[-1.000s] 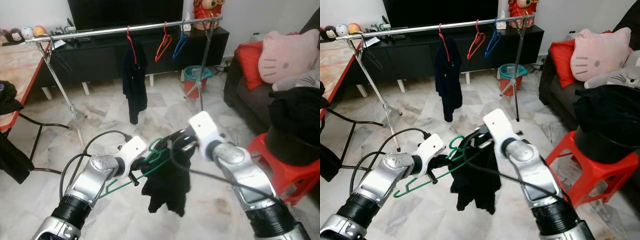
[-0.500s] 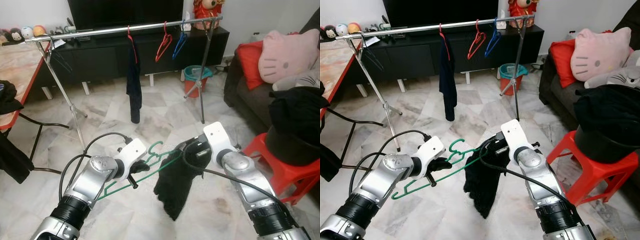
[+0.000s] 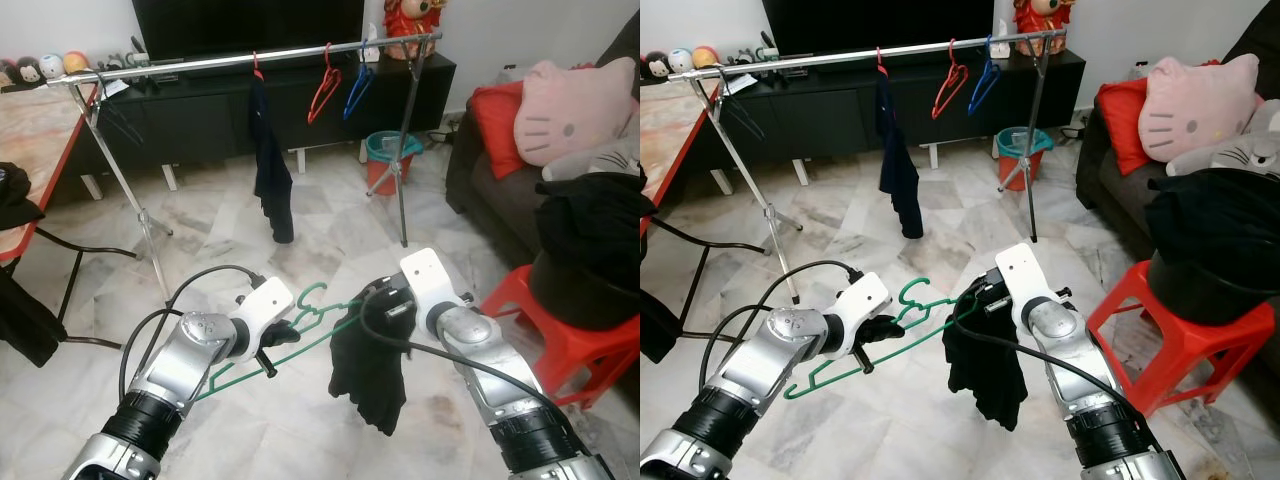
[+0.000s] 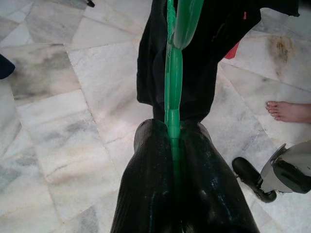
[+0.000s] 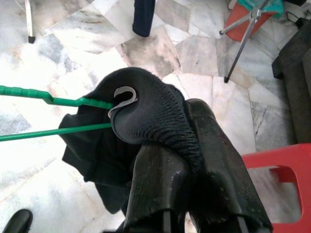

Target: Hang hanger

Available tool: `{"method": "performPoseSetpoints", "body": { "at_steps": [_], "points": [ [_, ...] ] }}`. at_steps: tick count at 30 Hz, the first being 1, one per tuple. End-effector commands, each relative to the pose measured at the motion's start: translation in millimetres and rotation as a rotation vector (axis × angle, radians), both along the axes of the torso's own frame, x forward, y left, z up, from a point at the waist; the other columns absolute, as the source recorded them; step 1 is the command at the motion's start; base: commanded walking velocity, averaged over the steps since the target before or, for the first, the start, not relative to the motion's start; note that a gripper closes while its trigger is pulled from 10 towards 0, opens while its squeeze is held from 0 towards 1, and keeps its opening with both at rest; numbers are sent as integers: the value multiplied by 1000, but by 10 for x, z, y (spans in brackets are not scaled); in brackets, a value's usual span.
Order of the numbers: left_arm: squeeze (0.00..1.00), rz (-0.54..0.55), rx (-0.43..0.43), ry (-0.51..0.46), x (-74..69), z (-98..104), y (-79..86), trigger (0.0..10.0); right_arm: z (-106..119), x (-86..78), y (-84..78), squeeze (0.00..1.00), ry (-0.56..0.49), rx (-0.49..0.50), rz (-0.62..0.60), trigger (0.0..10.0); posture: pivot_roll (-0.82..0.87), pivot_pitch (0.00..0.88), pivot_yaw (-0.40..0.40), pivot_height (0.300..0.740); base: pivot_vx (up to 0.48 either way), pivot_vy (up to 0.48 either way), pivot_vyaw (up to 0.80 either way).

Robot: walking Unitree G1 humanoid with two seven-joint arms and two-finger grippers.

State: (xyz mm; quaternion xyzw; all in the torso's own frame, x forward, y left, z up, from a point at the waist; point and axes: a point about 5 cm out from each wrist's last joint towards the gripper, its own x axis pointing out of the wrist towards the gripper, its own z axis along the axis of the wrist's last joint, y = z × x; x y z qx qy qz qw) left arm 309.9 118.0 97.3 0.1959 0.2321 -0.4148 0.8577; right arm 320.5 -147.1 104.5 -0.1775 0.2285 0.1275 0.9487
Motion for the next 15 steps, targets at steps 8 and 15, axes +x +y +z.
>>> {"method": "performPoseSetpoints", "body": {
  "at_steps": [8,15],
  "points": [
    [0,-37,-62,-3,-43,76,-36,10000,100,51,41,0,-46,12,43,10000,88,0,-8,740,0,0,0],
    [0,-74,-86,0,-81,104,-66,10000,86,134,-72,0,-55,-23,-8,10000,89,0,-8,740,0,0,0]
  ]
}}
